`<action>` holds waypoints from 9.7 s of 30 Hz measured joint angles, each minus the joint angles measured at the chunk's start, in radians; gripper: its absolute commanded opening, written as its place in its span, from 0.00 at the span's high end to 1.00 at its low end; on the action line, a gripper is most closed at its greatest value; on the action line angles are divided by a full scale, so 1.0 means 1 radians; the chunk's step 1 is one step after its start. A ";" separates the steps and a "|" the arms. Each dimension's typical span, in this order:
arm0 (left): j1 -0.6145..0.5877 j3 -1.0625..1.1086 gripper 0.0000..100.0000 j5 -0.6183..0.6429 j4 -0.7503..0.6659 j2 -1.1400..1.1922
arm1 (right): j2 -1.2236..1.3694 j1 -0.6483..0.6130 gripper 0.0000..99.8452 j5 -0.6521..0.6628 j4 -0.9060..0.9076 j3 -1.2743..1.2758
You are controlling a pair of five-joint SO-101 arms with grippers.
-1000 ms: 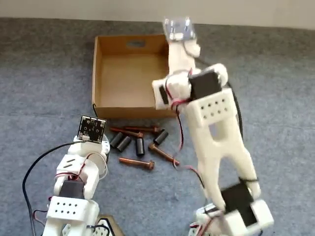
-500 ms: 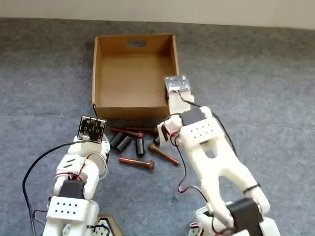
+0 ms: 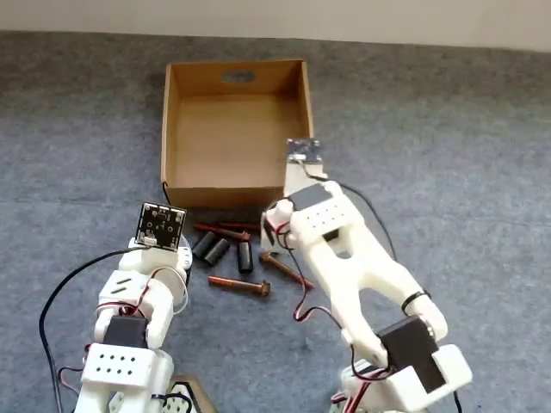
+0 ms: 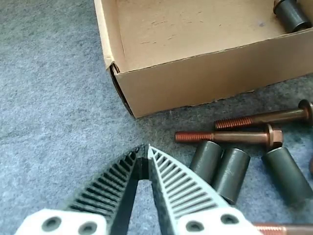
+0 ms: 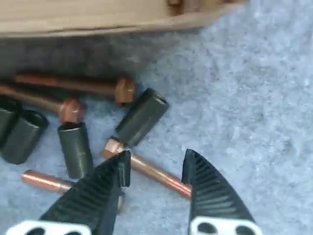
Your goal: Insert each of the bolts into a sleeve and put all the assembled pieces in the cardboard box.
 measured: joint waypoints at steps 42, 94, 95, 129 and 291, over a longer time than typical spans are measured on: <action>0.000 0.000 0.99 -0.002 0.000 0.000 | 0.195 -0.018 0.90 0.000 -0.161 -0.026; 0.000 0.000 0.99 -0.002 0.000 0.000 | -0.301 0.341 0.85 0.756 -0.052 0.466; 0.000 0.000 0.99 -0.002 0.000 0.000 | -0.301 0.341 0.85 0.763 -0.060 0.466; 0.000 0.000 0.99 -0.002 0.000 0.000 | -0.315 0.351 1.00 0.804 -0.199 0.574; 0.620 -0.692 0.95 -0.569 0.594 1.183 | -1.315 0.341 0.99 0.474 0.025 0.773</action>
